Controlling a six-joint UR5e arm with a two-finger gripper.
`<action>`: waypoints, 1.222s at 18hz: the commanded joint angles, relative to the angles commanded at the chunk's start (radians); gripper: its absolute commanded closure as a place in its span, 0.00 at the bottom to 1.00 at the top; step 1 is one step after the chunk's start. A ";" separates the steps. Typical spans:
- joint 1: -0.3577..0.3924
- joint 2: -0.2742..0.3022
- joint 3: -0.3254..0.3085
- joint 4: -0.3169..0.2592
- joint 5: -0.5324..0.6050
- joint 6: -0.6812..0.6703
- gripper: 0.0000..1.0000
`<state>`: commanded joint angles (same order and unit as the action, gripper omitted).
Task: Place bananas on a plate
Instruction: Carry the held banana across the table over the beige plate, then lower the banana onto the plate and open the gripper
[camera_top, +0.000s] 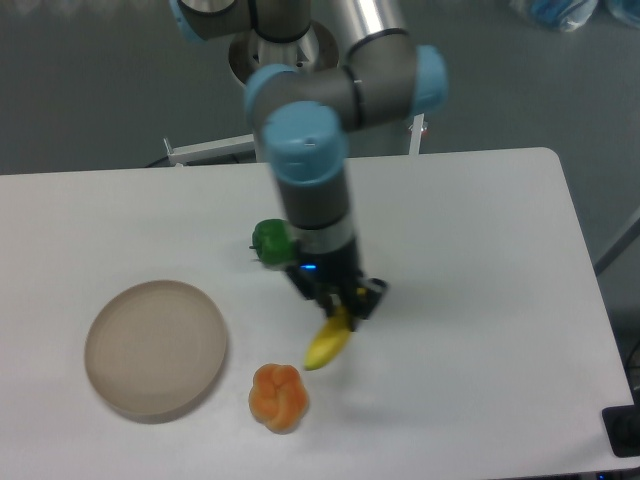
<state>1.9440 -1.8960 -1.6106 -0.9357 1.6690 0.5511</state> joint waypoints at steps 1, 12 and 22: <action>-0.045 -0.003 -0.011 0.003 0.005 -0.037 0.69; -0.258 -0.130 0.001 0.006 0.025 -0.077 0.70; -0.260 -0.213 0.073 0.006 0.054 -0.034 0.72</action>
<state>1.6843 -2.1091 -1.5371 -0.9296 1.7226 0.5169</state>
